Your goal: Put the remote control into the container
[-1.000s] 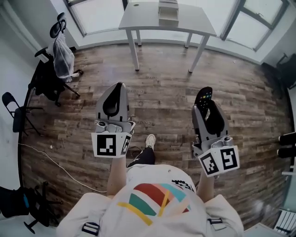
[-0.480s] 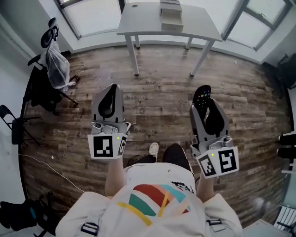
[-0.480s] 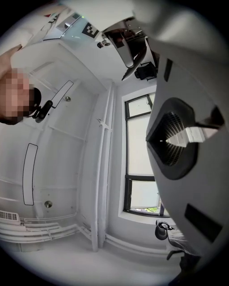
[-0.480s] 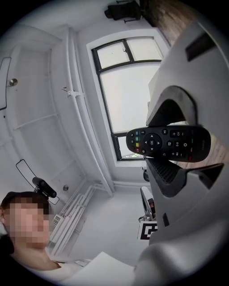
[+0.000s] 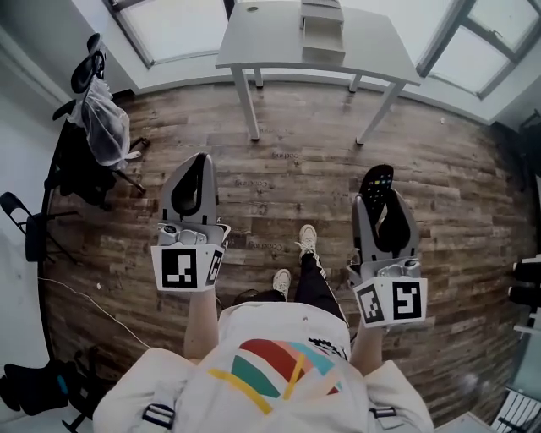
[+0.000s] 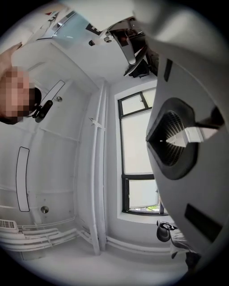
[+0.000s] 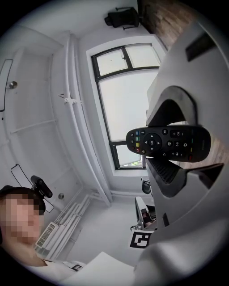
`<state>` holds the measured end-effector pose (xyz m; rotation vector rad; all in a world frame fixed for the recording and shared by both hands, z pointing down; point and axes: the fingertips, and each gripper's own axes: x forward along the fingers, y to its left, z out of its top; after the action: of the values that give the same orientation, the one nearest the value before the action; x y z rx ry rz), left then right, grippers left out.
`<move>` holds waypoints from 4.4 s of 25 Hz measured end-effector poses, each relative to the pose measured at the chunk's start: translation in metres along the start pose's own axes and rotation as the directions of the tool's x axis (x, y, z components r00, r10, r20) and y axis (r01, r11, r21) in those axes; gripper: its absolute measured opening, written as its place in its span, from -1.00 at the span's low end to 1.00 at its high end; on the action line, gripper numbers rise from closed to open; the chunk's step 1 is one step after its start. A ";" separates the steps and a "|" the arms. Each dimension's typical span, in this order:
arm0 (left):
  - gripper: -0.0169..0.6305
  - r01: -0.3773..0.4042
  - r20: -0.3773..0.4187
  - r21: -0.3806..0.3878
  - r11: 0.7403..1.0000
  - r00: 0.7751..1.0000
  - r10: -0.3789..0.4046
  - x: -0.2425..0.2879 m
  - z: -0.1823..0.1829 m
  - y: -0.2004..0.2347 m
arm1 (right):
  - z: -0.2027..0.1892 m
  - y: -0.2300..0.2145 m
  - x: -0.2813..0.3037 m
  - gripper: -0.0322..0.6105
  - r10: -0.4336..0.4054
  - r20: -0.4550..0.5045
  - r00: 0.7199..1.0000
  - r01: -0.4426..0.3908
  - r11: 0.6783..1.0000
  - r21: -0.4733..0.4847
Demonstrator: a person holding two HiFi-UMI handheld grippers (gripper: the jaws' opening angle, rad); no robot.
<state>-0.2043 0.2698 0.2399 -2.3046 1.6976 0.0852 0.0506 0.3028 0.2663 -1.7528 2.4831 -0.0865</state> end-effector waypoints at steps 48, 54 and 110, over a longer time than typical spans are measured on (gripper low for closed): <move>-0.92 -0.042 0.064 -0.029 0.999 0.997 0.044 0.379 -0.081 0.036 | -0.003 -0.153 0.357 -0.19 0.123 -0.048 0.991 -0.126 0.990 -0.067; -0.92 -0.004 0.059 -0.042 0.999 0.998 0.006 0.435 -0.090 0.065 | 0.001 -0.155 0.414 -0.19 0.098 -0.061 0.993 -0.102 0.993 -0.064; -0.92 0.017 -0.001 0.112 0.994 1.000 -0.017 0.775 -0.162 0.085 | -0.043 -0.314 0.736 -0.19 0.220 -0.227 0.949 -0.224 0.975 0.006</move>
<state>-0.0643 -0.5136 0.2172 -2.2373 1.6387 -0.0135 0.0951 -0.4963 0.3057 -1.5336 2.8343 -0.2583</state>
